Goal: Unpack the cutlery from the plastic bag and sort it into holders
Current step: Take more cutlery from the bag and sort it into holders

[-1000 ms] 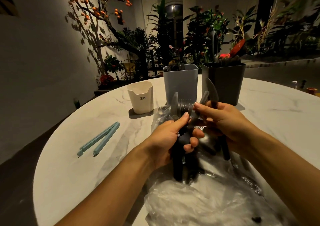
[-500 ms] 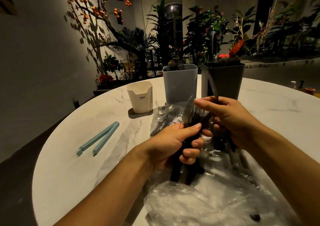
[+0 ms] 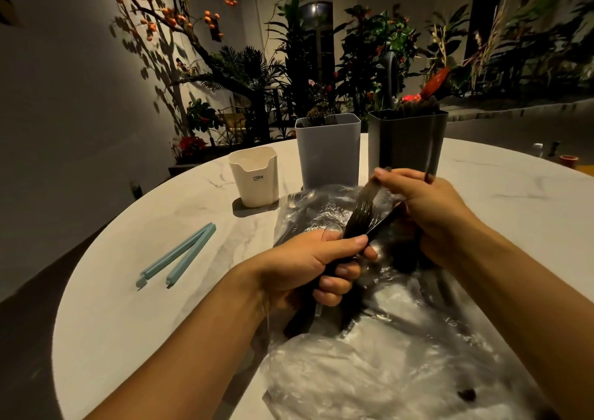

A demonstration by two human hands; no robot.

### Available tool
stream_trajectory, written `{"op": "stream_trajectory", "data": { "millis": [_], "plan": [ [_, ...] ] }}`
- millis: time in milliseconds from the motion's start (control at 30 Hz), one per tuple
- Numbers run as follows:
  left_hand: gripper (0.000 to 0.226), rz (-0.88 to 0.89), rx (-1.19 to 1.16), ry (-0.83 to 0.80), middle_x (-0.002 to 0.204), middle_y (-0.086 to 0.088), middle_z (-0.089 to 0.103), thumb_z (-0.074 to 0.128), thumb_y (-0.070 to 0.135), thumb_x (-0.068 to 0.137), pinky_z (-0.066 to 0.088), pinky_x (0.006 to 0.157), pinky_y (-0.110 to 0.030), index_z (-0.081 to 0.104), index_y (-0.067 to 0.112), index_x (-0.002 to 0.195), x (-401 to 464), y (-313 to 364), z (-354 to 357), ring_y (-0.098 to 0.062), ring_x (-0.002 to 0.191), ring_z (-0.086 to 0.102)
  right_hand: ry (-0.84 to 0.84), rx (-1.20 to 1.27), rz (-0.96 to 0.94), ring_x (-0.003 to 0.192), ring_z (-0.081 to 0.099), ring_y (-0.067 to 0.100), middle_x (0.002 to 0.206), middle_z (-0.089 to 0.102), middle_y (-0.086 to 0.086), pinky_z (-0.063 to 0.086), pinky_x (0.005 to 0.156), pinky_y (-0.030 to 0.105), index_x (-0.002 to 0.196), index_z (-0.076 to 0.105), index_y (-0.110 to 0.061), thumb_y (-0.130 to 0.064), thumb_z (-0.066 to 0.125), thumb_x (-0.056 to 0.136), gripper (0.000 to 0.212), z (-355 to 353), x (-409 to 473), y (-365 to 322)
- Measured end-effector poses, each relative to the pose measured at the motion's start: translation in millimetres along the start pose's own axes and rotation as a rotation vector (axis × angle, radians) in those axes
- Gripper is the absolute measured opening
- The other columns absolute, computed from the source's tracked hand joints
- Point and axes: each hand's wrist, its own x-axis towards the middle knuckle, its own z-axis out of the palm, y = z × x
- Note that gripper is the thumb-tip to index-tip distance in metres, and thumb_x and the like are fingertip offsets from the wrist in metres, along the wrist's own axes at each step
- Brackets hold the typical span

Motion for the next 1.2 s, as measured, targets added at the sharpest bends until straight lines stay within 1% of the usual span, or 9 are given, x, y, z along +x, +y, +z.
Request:
{"op": "stream_trajectory", "data": {
  "millis": [100,267,400,567,767,900,1000,1067,1200],
  "plan": [
    [0.025,-0.003,-0.005,-0.028,0.065,0.002,0.032,0.042,0.029,0.106,0.026,0.041,-0.015,0.057,0.010,0.104,-1,-1,0,-0.004,0.044,0.028,0.073,0.099,-0.009,0.062,0.065,0.011,0.080,0.069,0.002,0.053,0.055,0.024,0.097,0.071,-0.011,-0.029,0.071,0.088,0.020,-3,1,-1],
    [0.026,0.031,-0.024,-0.022,0.065,0.002,0.030,0.041,0.031,0.105,0.021,0.042,-0.017,0.056,0.010,0.104,-2,-1,0,-0.005,0.044,0.026,-0.096,-0.167,0.022,0.086,0.055,0.020,0.104,0.065,0.006,0.044,0.072,0.030,0.098,0.077,-0.014,-0.042,0.065,0.089,0.032,3,-4,3],
    [0.024,0.050,-0.006,0.005,0.066,0.001,0.028,0.044,0.031,0.103,0.019,0.044,-0.019,0.056,0.011,0.103,-1,-2,-2,-0.005,0.044,0.025,-0.180,-0.177,0.044,0.071,0.061,0.010,0.079,0.072,-0.004,0.043,0.063,0.024,0.101,0.076,-0.015,-0.041,0.062,0.092,0.031,4,-5,4],
    [0.028,0.066,-0.003,0.015,0.064,0.002,0.028,0.043,0.032,0.104,0.022,0.041,-0.016,0.058,0.009,0.107,1,-3,-1,-0.004,0.044,0.025,-0.204,-0.133,0.082,0.070,0.063,0.011,0.078,0.072,-0.001,0.045,0.066,0.027,0.099,0.076,-0.015,-0.039,0.061,0.093,0.029,3,-4,4],
    [0.040,0.033,-0.028,-0.067,0.067,0.002,0.025,0.042,0.032,0.105,0.022,0.042,-0.016,0.059,0.001,0.124,-6,1,-7,-0.004,0.046,0.025,0.074,0.128,-0.020,0.052,0.044,0.003,0.075,0.054,-0.001,0.034,0.045,0.017,0.094,0.068,-0.015,-0.037,0.052,0.100,0.027,-3,4,-4],
    [0.037,0.117,-0.178,-0.082,0.066,0.004,0.026,0.044,0.038,0.103,0.025,0.039,-0.015,0.063,0.005,0.104,-11,6,-15,-0.002,0.043,0.030,0.215,0.329,-0.022,0.064,0.049,0.006,0.076,0.053,-0.003,0.041,0.053,0.018,0.090,0.058,-0.018,-0.038,0.046,0.103,0.028,-17,8,-12],
    [0.041,0.184,-0.335,0.014,0.063,0.003,0.027,0.040,0.040,0.105,0.023,0.037,-0.016,0.060,0.005,0.096,-6,7,-15,-0.004,0.041,0.031,0.036,0.359,0.037,0.057,0.052,0.009,0.067,0.052,-0.002,0.046,0.050,0.021,0.087,0.051,-0.017,-0.039,0.039,0.105,0.031,-7,5,-7],
    [0.040,0.212,-0.348,0.085,0.062,0.002,0.029,0.037,0.034,0.102,0.022,0.038,-0.017,0.060,0.003,0.097,-3,5,-10,-0.005,0.042,0.029,-0.143,0.310,0.072,0.046,0.039,0.007,0.061,0.041,-0.003,0.035,0.040,0.018,0.087,0.047,-0.016,-0.039,0.036,0.106,0.031,2,1,-5],
    [0.033,0.262,-0.348,0.103,0.069,0.001,0.035,0.038,0.024,0.104,0.026,0.044,-0.017,0.056,0.001,0.119,1,2,-4,-0.005,0.050,0.033,-0.313,-0.012,0.045,0.047,0.028,0.007,0.059,0.034,-0.004,0.024,0.042,0.018,0.088,0.054,-0.015,-0.041,0.056,0.096,0.028,8,-6,-6]
  ]
}}
